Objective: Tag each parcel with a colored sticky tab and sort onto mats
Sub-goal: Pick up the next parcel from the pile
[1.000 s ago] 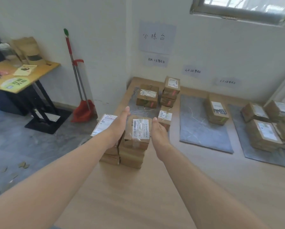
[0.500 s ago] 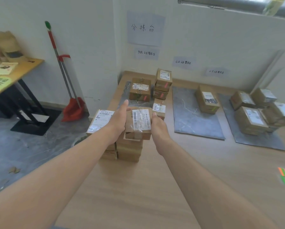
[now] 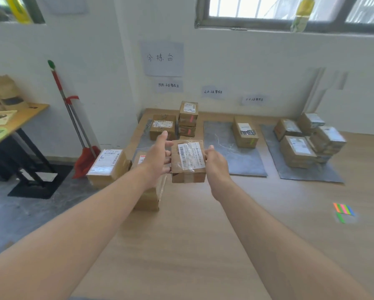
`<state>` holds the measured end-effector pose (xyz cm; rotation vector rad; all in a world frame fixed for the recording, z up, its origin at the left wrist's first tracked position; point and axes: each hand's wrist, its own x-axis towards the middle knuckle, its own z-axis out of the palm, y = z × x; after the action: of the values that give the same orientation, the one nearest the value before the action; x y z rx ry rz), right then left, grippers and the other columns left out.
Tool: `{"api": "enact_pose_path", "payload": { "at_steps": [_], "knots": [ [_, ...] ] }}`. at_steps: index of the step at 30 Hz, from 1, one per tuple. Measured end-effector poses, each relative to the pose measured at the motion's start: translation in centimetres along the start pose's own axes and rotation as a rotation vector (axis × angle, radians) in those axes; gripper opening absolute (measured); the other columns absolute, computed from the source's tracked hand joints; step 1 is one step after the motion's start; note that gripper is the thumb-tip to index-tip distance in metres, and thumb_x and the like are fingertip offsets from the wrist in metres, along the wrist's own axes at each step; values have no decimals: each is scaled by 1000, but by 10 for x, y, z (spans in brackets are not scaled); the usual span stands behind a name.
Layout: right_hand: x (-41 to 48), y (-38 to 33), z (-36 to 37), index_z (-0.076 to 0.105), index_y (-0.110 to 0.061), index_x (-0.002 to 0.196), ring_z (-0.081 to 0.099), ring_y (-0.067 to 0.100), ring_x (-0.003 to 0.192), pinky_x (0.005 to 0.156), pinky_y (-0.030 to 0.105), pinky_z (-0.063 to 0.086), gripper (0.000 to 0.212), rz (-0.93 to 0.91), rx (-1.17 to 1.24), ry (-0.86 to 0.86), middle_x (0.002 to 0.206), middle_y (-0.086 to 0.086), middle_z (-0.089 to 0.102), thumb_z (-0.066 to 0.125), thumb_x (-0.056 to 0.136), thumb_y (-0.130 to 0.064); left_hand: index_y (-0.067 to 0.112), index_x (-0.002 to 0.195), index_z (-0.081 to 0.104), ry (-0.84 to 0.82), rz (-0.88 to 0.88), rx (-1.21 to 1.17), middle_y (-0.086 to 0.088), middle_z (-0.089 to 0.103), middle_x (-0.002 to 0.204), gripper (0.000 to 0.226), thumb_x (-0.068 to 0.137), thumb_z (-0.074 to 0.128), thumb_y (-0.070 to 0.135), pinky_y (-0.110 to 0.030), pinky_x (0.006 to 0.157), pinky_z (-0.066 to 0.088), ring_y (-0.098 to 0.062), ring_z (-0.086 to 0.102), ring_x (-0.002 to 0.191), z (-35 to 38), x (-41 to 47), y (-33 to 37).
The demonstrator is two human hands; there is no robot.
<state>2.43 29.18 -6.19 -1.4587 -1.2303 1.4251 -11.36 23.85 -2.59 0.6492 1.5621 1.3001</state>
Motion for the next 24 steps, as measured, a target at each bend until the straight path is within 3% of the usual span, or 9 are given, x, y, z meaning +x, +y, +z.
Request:
{"api": "enact_pose_path", "payload": {
  "at_steps": [7, 11, 13, 21, 24],
  "knots": [
    [-11, 30, -120, 68, -18, 102, 67, 16, 90, 70, 30, 46, 46, -18, 17, -9, 96, -3, 73, 30, 109, -44, 13, 112, 63, 11, -15, 0, -8, 71, 98, 52, 103, 34, 55, -44, 93, 56, -23, 69, 97, 110, -55, -34],
    [-13, 52, -183, 70, -21, 103, 69, 19, 96, 79, 35, 51, 49, -15, -10, -20, 99, -3, 75, 31, 105, -49, 10, 123, 61, 17, -53, -9, -10, 71, 105, 56, 102, 37, 57, -48, 97, 54, -26, 70, 101, 168, -76, -55],
    [-11, 61, -210, 69, -19, 107, 67, 18, 97, 76, 34, 48, 47, 9, -9, -15, 102, -2, 74, 31, 106, -48, 11, 122, 61, 8, -56, -5, -7, 70, 100, 55, 103, 36, 56, -47, 97, 54, -24, 70, 98, 192, -83, -62],
    [1, 80, -263, 68, -17, 104, 69, 16, 90, 72, 32, 48, 43, 42, 50, 31, 97, -1, 74, 34, 107, -43, 15, 110, 63, -32, -80, 6, -4, 72, 97, 48, 104, 34, 53, -45, 98, 54, -23, 70, 100, 249, -88, -75],
    [11, 84, -269, 68, -17, 105, 69, 16, 90, 71, 31, 49, 43, 62, 41, 53, 98, -1, 74, 34, 107, -43, 14, 113, 63, -41, -104, 10, -2, 72, 95, 48, 104, 35, 53, -46, 99, 53, -21, 70, 97, 257, -75, -79]
  ]
}}
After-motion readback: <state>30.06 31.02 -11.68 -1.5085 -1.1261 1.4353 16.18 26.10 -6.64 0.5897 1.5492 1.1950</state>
